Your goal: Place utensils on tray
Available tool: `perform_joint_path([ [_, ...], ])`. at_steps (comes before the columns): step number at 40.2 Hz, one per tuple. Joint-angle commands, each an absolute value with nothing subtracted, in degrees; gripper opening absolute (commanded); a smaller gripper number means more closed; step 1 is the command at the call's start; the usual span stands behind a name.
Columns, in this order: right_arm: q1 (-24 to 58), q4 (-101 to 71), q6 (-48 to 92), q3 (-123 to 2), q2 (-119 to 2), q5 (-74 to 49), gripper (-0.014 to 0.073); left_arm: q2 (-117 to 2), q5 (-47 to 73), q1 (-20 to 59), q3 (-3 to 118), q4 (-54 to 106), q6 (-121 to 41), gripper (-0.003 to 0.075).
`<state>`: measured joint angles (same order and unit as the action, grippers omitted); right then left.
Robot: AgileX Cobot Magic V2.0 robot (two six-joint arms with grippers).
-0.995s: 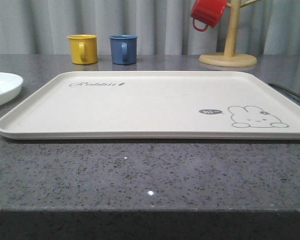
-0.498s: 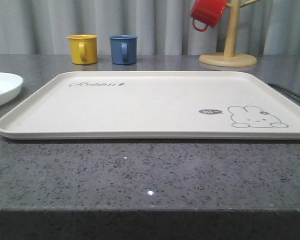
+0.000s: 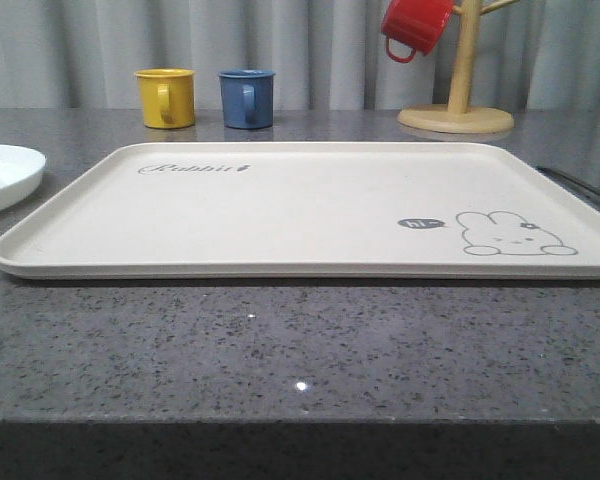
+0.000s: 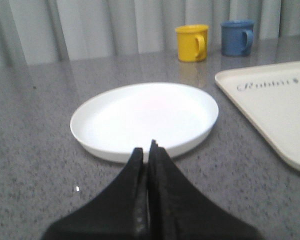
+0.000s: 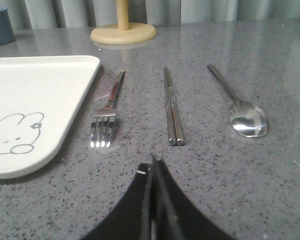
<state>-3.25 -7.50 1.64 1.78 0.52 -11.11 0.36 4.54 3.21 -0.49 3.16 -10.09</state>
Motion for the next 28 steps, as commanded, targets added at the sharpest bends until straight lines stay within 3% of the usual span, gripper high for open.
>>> perform_joint_path([
  [1,-3.6,-7.3,2.1,1.4,1.5,-4.6,-0.0069,1.5,-7.1,3.2,-0.2,3.1,-9.7,-0.0018],
  [8,-3.6,-8.4,2.0,-4.7,1.5,-4.0,-0.0069,1.0,-4.7,3.2,7.4,3.0,-9.7,-0.0019],
  [12,-3.6,-9.5,2.0,-13.1,0.2,-11.8,-0.0069,-1.5,0.4,3.2,14.1,2.6,-9.7,-0.0019],
  [18,-3.6,-9.5,2.0,-25.9,-8.0,-21.6,-0.0069,-9.8,10.3,3.2,23.7,2.6,-9.7,-0.0019],
  [28,-3.6,-9.6,2.0,-34.7,-20.3,-20.6,-0.0069,-20.6,11.6,3.2,30.0,2.6,-9.7,-0.0018],
])
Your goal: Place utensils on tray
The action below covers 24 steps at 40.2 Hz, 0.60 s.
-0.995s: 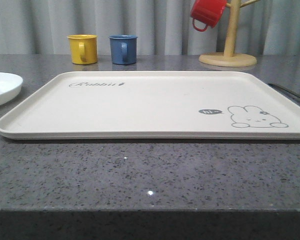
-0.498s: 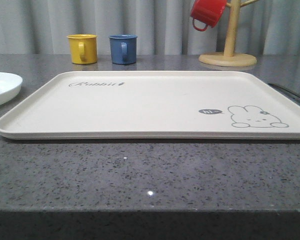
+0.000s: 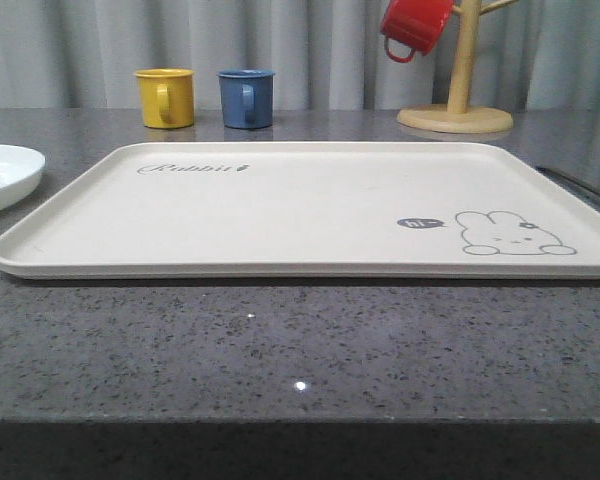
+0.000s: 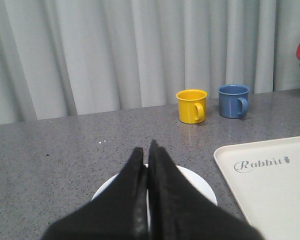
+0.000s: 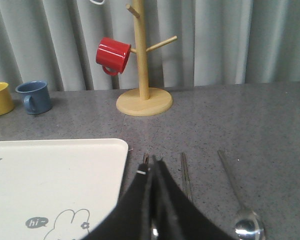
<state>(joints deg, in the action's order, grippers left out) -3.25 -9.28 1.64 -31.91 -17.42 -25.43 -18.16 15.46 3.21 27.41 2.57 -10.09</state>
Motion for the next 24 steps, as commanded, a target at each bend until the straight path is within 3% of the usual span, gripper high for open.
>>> perform_joint_path([
  [1,-3.6,-9.6,2.0,-34.7,-20.7,-20.2,-0.0069,-20.9,11.2,3.2,30.0,2.6,-9.7,-0.0018],
  [9,-3.6,-9.6,2.0,-34.7,-21.0,-19.9,-0.0069,-21.2,10.9,3.2,30.0,2.6,-9.7,0.0001],
  [13,-3.6,-9.6,2.0,-34.7,-20.9,-20.0,-0.0037,-21.2,10.9,3.2,30.0,2.6,-9.7,0.0158],
  [17,-3.6,-9.6,2.0,-34.7,-20.9,-20.3,0.0144,-21.2,10.9,3.2,30.0,2.6,-9.7,0.0429],
  [19,-3.6,-9.6,2.0,-34.7,-20.9,-20.4,0.0281,-21.2,10.9,3.2,30.0,2.6,-9.7,0.0544],
  [21,-3.6,-9.6,2.0,-34.7,-20.9,-20.4,0.0403,-21.2,10.9,3.2,30.0,2.6,-9.7,0.0603],
  [24,-3.6,-9.6,2.0,-34.7,-20.9,-20.4,0.0566,-21.2,10.9,3.2,30.0,2.6,-9.7,0.0622],
])
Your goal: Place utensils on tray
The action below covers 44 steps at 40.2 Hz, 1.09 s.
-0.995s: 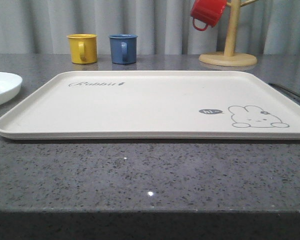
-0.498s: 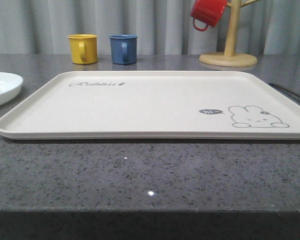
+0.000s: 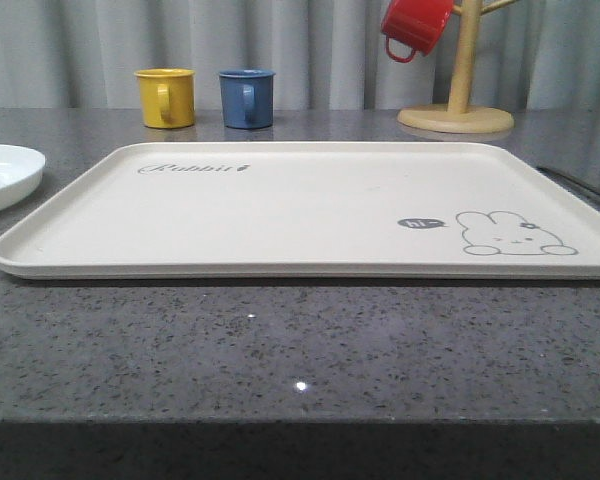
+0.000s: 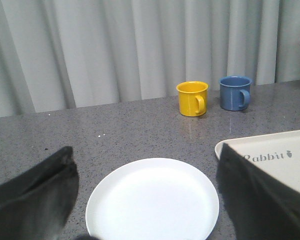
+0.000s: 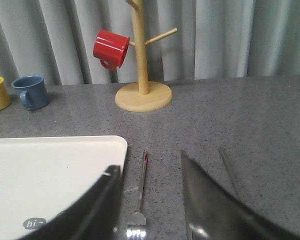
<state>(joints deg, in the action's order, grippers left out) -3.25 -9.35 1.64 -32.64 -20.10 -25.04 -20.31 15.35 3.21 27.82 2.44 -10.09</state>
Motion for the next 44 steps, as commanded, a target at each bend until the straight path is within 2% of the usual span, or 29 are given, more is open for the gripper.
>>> perform_joint_path([
  [1,-3.6,-9.6,2.0,-34.7,-20.9,-20.4,0.061,-21.2,10.9,3.2,30.0,2.6,-9.7,0.0622],
  [4,-3.6,-9.6,2.0,-34.7,-20.9,-20.4,0.0654,-21.2,10.7,3.2,30.0,2.6,-9.7,0.0622],
  [12,-3.6,-9.6,2.0,-34.7,-20.9,-20.4,0.0654,-23.5,11.1,3.2,31.2,2.6,-9.7,0.0622],
  [22,-3.6,-9.6,2.0,-34.7,-20.9,-20.4,0.0654,-42.3,21.1,3.3,42.7,2.6,-12.2,0.0622],
  [32,-3.6,-9.6,2.0,-34.7,-20.9,-20.3,0.0654,-63.8,38.7,10.4,56.7,2.5,-17.5,0.0622],
  [40,-3.6,-9.6,2.0,-34.7,-20.9,-20.3,0.0654,-77.6,53.3,11.3,65.8,2.6,-17.5,0.0617],
  [44,-3.6,-9.6,2.0,-34.7,-20.9,-20.3,0.0654,-82.1,56.0,11.3,68.3,2.6,-17.5,0.0585],
])
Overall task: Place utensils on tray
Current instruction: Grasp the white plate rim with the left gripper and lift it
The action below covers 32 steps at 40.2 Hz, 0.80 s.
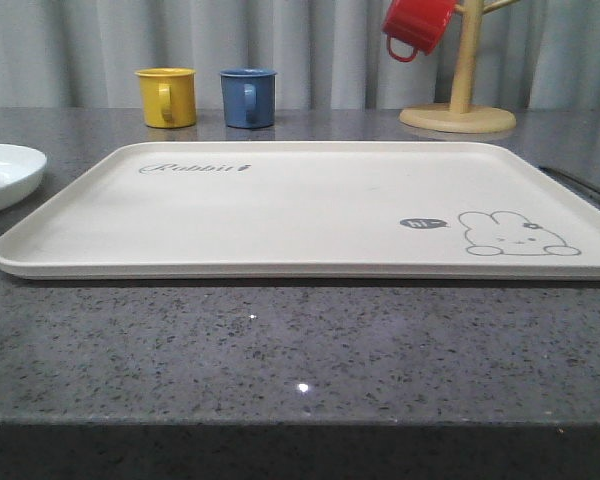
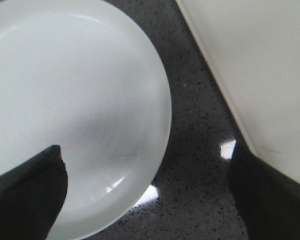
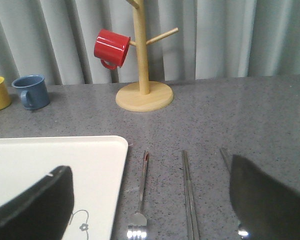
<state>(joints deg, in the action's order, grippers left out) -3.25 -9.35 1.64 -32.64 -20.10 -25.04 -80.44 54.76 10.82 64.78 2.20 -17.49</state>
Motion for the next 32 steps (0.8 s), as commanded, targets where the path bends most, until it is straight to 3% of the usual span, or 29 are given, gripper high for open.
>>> perform_joint_path([
  [1,-3.6,-9.6,2.0,-34.7,-20.9,-20.3,0.0654,-83.2,56.3,11.3,68.6,2.6,-17.5,0.0568],
  [20,-3.6,-9.6,2.0,-34.7,-20.9,-20.3,0.0654,-90.1,56.0,11.3,69.2,2.6,-17.6,0.0275],
  [25,-3.6,-9.6,2.0,-34.7,-20.9,-20.3,0.0654,-90.1,56.2,11.3,69.2,2.1,-17.7,0.014],
  [29,-3.6,-9.6,2.0,-34.7,-20.9,-20.3,0.0654,-90.1,56.8,11.3,69.2,1.1,-17.7,-0.002],
  [32,-3.6,-9.6,2.0,-34.7,-20.9,-20.3,0.0654,-90.0,57.1,11.3,69.4,1.0,-17.7,-0.0018],
])
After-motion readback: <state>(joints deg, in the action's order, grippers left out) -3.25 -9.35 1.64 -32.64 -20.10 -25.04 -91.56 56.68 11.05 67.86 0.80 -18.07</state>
